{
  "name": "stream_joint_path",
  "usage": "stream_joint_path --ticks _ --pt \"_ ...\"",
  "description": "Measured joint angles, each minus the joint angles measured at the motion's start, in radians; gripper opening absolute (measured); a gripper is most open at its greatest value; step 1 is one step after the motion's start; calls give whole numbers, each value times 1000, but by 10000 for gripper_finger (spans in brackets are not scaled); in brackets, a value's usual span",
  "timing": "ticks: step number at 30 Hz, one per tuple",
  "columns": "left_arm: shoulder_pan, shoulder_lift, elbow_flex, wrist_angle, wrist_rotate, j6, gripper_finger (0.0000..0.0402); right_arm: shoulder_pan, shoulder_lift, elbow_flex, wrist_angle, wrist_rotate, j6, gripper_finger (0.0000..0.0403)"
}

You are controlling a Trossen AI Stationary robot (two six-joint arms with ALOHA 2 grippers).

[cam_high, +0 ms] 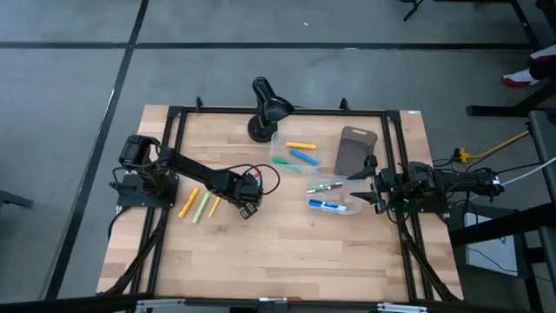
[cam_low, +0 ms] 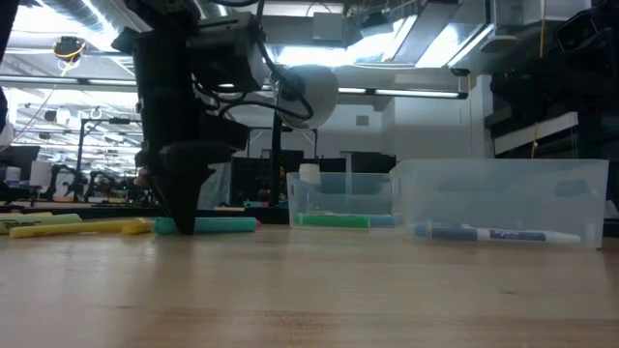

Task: Pick & Place Markers
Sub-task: Put the light blue highlighter pen into the top transparent bin

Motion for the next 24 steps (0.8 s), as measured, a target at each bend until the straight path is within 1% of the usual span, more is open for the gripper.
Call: stream_joint_path --ticks 2,3,6,10,12,14,17,21,24 --pt "0 0 0 0 -3 -6 57 0 0 0 0 0 0 244" --pt "0 0 0 -1 -8 -14 55 0 0 0 0 0 0 244" --pt "-3 1 0 2 -23 -26 55 0 0 0 0 0 0 244" --pt "-23 -10 -2 22 -70 -26 55 0 0 0 0 0 0 244" --pt "-32 -12 -4 39 -107 -26 55 0 0 0 0 0 0 244" --pt "-40 -23 -2 59 -170 -26 54 0 0 0 0 0 0 244" --pt "-50 -44 3 87 -216 -27 54 0 0 0 0 0 0 244" --pt "-59 -55 4 178 -244 11 54 0 0 0 0 0 0 244" --pt "-61 -58 6 283 -265 55 54 0 0 0 0 0 0 244"
